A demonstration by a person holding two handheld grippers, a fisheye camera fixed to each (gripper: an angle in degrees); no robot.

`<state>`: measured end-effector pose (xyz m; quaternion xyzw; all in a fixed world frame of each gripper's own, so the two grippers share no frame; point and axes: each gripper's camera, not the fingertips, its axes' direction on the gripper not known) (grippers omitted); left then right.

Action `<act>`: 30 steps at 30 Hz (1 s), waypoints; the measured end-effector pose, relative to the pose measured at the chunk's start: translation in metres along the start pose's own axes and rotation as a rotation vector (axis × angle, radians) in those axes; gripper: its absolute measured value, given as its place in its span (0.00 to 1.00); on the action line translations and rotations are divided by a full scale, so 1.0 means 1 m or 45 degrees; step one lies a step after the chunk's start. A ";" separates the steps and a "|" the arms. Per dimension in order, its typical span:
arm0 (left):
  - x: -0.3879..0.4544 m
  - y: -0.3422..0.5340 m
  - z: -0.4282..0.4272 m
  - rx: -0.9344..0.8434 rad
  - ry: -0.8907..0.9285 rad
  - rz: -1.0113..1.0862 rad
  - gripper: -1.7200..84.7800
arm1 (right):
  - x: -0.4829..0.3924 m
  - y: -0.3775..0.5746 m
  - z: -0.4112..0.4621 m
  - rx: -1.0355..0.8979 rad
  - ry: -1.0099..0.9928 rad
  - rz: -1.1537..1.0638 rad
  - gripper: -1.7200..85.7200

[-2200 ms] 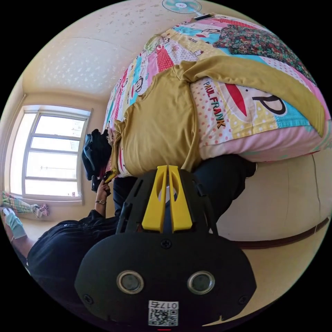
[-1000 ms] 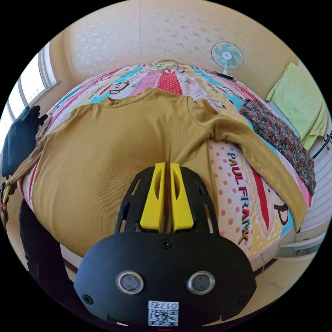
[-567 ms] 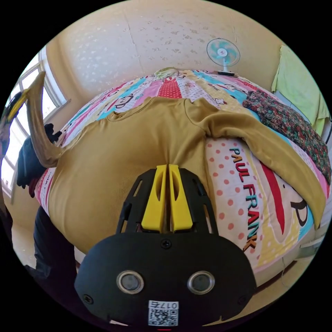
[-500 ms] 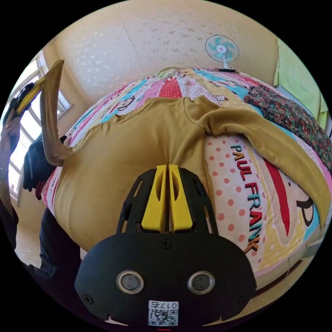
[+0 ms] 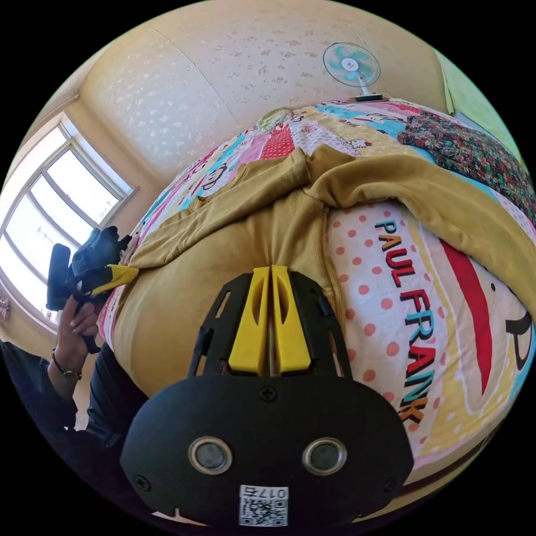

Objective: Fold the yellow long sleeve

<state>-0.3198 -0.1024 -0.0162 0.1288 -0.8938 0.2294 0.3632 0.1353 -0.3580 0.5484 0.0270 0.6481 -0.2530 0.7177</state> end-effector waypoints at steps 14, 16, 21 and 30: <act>-0.057 0.095 0.000 -0.189 0.013 -0.153 0.07 | 0.042 -0.072 -0.101 -0.076 -0.131 0.181 0.06; -0.074 0.102 -0.013 -0.163 0.103 -0.210 0.06 | 0.062 -0.067 -0.144 0.036 -0.216 0.264 0.08; -0.109 0.114 -0.037 -0.150 0.191 -0.290 0.03 | 0.205 -0.022 -0.284 0.609 -0.391 0.855 0.12; -0.125 0.127 -0.073 -0.082 0.135 -0.336 0.08 | 0.357 -0.012 -0.370 0.813 -0.318 1.379 0.12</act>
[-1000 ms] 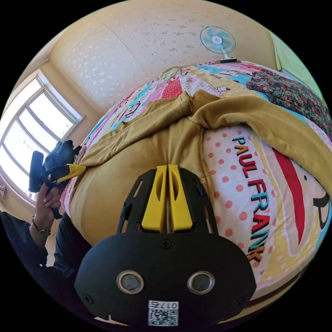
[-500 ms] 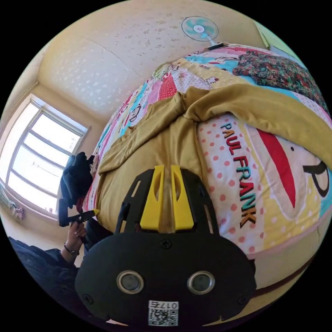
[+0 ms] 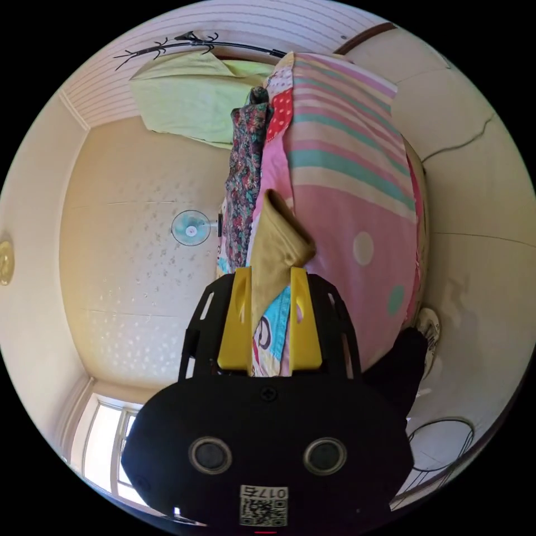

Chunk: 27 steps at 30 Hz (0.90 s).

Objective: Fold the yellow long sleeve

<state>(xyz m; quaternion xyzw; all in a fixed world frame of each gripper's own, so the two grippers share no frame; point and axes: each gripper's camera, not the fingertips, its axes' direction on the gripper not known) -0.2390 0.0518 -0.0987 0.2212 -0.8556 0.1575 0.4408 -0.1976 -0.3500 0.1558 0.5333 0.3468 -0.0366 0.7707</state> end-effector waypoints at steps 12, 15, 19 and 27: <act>-0.011 -0.017 -0.033 0.050 -0.009 -0.018 0.08 | -0.011 0.012 -0.022 0.320 0.026 0.175 0.13; -0.019 -0.020 -0.042 0.064 0.021 -0.028 0.08 | -0.002 0.004 -0.012 0.251 -0.097 0.168 0.13; -0.029 -0.021 -0.058 0.097 0.009 -0.042 0.08 | -0.029 -0.013 0.012 0.106 0.136 0.108 0.11; -0.055 -0.009 -0.089 0.182 0.084 -0.120 0.08 | -0.162 0.040 0.065 -0.006 0.077 -0.284 0.06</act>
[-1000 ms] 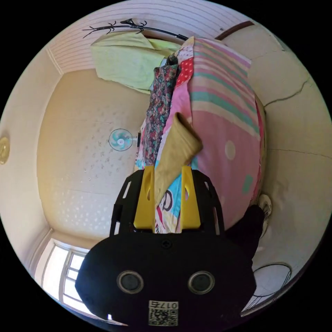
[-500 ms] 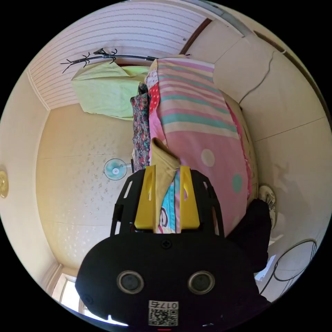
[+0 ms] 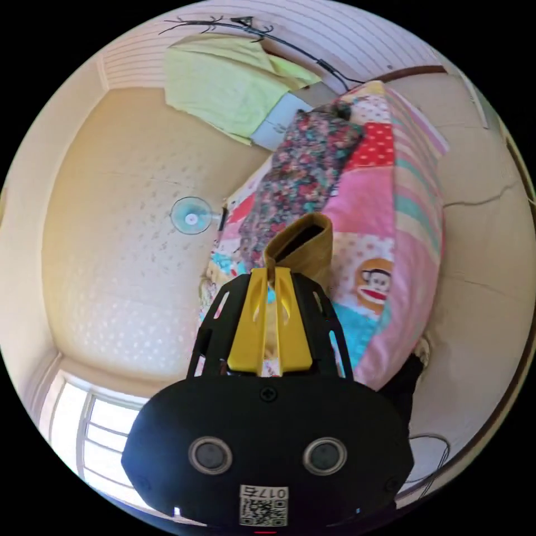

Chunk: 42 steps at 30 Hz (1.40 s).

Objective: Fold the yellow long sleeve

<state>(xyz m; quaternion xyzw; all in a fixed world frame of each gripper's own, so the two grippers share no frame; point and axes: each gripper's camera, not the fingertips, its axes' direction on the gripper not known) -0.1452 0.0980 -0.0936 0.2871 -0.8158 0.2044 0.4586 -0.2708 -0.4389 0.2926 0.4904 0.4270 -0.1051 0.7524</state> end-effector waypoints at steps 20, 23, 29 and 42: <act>0.017 0.018 -0.013 -0.046 0.103 0.140 0.12 | -0.142 0.479 0.246 -1.088 -0.333 -0.780 0.11; 0.026 0.008 0.019 -0.131 0.102 0.214 0.15 | -0.098 0.452 0.202 -0.945 -0.053 -0.841 0.14; 0.050 -0.008 0.120 -0.366 0.008 0.298 0.13 | -0.023 0.481 0.154 -0.953 0.501 -1.014 0.14; 0.163 -0.093 0.031 -0.140 0.030 0.595 0.06 | -0.113 0.458 0.145 -0.830 0.146 -1.065 0.06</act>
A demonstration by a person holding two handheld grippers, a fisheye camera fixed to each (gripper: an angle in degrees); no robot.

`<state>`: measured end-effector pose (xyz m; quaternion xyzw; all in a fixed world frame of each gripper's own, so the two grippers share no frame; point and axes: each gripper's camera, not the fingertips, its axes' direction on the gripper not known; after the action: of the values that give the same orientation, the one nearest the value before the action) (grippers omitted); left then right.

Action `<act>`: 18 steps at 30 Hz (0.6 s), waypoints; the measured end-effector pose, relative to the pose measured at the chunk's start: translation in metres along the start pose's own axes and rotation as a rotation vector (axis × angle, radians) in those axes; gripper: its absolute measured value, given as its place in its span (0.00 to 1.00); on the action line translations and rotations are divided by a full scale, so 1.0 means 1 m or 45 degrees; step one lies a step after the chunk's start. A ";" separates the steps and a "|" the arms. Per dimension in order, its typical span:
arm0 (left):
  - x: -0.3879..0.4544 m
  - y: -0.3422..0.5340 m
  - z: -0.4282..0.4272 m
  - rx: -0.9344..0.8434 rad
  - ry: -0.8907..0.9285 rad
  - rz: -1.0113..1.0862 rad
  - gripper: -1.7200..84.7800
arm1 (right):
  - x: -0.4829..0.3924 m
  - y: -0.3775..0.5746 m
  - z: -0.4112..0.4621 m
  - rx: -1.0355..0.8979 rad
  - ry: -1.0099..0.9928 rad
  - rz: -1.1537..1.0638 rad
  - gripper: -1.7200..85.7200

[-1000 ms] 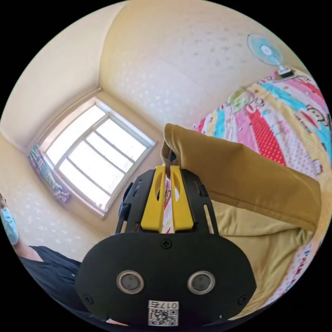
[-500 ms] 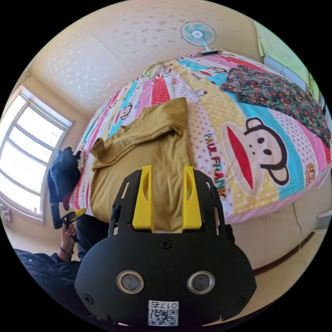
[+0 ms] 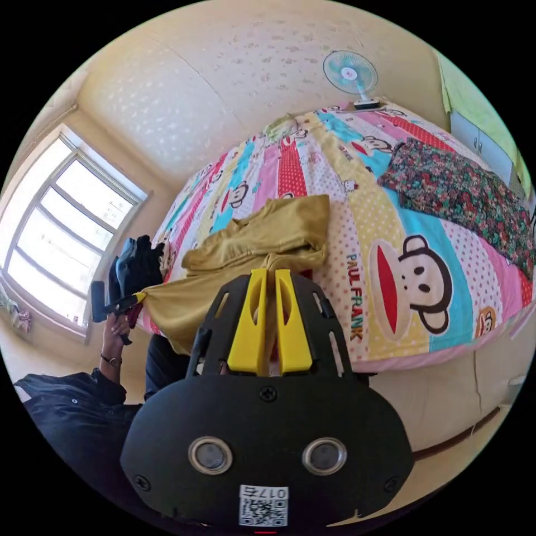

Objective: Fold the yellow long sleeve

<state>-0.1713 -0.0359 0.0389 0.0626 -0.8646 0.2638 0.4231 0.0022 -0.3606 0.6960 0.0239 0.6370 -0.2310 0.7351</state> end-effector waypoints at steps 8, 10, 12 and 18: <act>-0.041 -0.033 0.004 0.152 0.199 -0.159 0.21 | 0.040 -0.042 0.027 0.036 0.130 0.134 0.15; -0.048 0.001 0.025 0.098 0.098 -0.219 0.21 | 0.045 -0.018 0.037 0.010 0.198 0.130 0.17; -0.057 0.025 0.046 0.056 0.064 -0.276 0.21 | 0.063 0.011 0.060 -0.060 0.204 0.144 0.17; -0.083 0.050 0.108 -0.021 -0.056 -0.415 0.14 | 0.123 0.060 0.095 -0.059 0.081 0.287 0.12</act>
<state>-0.2108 -0.0583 -0.0991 0.2045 -0.8541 0.1832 0.4417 0.1223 -0.3770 0.5814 0.0856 0.6584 -0.1311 0.7362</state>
